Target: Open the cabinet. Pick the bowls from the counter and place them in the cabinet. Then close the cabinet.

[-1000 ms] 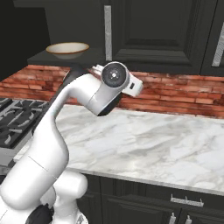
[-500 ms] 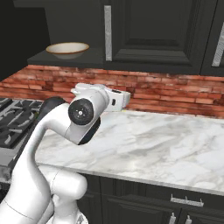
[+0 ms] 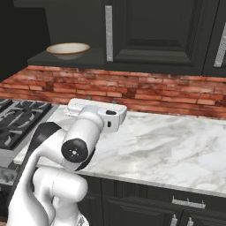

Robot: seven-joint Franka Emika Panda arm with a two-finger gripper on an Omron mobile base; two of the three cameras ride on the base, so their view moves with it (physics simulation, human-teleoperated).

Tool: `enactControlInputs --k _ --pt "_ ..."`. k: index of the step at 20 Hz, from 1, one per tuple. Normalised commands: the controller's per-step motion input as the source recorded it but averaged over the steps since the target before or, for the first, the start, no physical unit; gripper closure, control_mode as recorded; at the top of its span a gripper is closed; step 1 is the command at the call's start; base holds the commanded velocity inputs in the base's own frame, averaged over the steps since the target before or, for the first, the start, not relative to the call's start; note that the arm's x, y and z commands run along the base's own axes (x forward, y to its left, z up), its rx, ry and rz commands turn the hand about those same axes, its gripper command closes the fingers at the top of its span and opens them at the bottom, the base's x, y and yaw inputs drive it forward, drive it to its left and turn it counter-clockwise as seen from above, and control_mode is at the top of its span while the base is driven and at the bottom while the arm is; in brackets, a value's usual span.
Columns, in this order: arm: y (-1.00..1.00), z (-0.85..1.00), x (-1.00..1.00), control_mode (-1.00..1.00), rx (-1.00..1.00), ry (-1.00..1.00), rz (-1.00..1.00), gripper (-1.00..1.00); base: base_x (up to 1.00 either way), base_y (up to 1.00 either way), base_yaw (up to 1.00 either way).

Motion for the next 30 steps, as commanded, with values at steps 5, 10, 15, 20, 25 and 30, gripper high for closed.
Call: enactControlInputs --k 5,10,15,20,25,30 --pt "0.22 0.0 -0.32 -1.0 -0.06 -0.1 0.0 -1.0 0.0 0.0 0.0" --pt "0.43 0.0 -0.17 -1.0 -0.09 -0.01 0.0 -1.0 0.0 0.0 0.0" --pt "0.42 -0.04 -0.29 -1.0 -0.04 0.0 0.0 -1.0 0.0 0.0 0.0" --pt "0.66 -0.35 -0.26 -1.0 -0.02 -0.1 0.0 -1.0 0.0 0.0 0.0" --pt "0.82 -0.56 -0.2 -1.0 0.0 -0.16 0.0 -1.0 0.0 0.0 0.0" --pt "0.89 -0.71 -0.24 -1.0 0.0 -0.24 0.0 -1.0 0.0 0.0 0.0"
